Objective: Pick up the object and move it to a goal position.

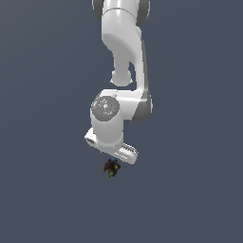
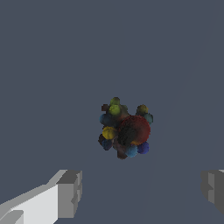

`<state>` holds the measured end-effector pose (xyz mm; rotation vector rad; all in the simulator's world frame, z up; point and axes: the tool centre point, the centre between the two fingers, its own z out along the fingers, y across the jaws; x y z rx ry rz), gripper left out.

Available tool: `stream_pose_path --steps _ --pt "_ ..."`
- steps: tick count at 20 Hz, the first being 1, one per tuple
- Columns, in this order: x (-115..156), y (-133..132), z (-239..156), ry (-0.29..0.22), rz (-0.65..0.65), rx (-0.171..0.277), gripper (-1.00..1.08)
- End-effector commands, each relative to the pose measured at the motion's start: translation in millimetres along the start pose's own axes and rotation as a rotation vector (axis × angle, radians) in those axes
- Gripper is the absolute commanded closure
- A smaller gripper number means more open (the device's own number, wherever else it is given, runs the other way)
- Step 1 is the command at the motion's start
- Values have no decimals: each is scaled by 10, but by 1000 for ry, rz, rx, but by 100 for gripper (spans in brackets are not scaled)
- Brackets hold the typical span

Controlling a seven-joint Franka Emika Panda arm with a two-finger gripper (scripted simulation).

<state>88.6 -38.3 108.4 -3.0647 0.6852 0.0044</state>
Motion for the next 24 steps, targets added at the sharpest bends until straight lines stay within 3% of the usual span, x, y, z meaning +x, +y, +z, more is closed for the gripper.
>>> stream_pose_path --steps 1,10,17,24 --pt "91 -7 89 1 53 0 -92" --pt "245 -15 273 3 152 0 -92" --pt "246 -15 317 2 154 -1 -92" --pt "243 -9 645 3 158 0 -92"
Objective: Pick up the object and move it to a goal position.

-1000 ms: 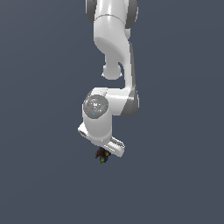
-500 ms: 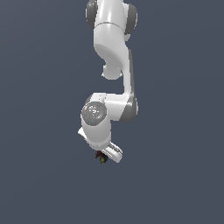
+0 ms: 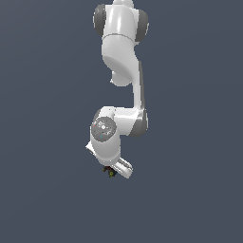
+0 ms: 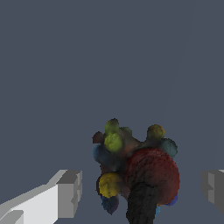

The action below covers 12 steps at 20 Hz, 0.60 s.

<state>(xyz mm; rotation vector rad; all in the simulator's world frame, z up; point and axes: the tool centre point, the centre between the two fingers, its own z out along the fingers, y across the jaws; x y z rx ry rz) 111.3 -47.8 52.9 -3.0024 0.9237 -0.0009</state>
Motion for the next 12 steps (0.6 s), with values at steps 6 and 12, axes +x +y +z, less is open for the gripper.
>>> stream_pose_path --steps 6,12 --pt "0 1 246 -1 2 0 -92" --pt "7 -5 231 0 2 0 108"
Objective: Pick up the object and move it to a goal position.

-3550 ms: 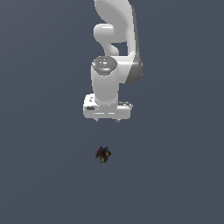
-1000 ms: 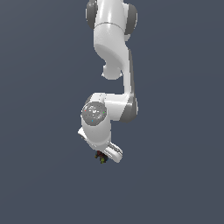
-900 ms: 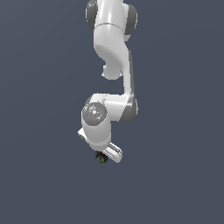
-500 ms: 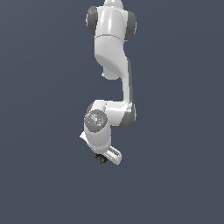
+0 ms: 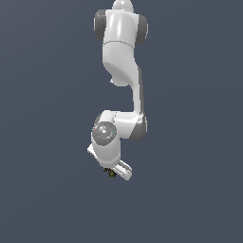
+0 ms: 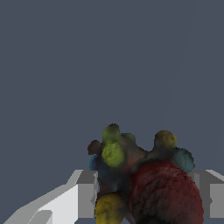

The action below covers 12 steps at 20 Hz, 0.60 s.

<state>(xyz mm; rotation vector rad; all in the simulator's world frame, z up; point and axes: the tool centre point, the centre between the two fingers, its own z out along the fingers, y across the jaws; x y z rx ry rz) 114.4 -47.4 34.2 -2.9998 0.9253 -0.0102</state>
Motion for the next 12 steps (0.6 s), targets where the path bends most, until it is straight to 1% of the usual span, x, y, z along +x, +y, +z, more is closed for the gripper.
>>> stream_pose_path --steps 1,7,12 --pt "-17 15 44 -6 0 -4 108" --pt "-17 15 44 -6 0 -4 108" --pt "-34 -67 -27 1 0 1 108"
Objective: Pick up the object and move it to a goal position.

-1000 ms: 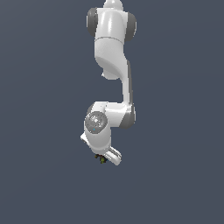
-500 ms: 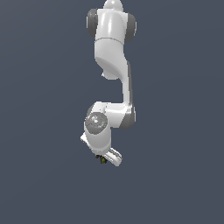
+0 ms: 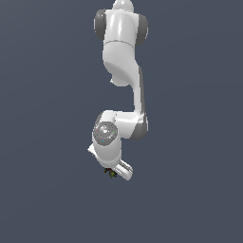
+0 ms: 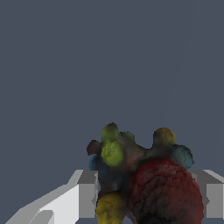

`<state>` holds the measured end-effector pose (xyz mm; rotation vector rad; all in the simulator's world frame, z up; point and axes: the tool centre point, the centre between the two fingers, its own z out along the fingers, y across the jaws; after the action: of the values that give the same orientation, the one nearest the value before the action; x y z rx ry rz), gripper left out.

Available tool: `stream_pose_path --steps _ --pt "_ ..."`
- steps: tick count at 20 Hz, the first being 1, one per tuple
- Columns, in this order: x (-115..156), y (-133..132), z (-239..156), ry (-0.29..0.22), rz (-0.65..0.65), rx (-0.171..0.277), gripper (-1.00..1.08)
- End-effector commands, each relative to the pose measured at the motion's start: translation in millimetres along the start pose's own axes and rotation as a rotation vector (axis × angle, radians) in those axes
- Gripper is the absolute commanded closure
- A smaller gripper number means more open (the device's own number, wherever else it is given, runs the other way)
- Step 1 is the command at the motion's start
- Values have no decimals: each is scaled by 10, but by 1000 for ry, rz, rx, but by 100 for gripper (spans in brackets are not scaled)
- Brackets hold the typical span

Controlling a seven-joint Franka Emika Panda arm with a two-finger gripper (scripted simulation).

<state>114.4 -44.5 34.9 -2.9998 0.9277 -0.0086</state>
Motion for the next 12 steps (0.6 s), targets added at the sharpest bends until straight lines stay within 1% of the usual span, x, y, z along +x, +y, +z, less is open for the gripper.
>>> stream_pose_path --steps 1,6,12 --pt "-37 -79 -29 1 -2 1 108" --pt "-198 -374 -125 0 -2 0 108" --pt "-480 -902 -295 -1 -1 -1 108"
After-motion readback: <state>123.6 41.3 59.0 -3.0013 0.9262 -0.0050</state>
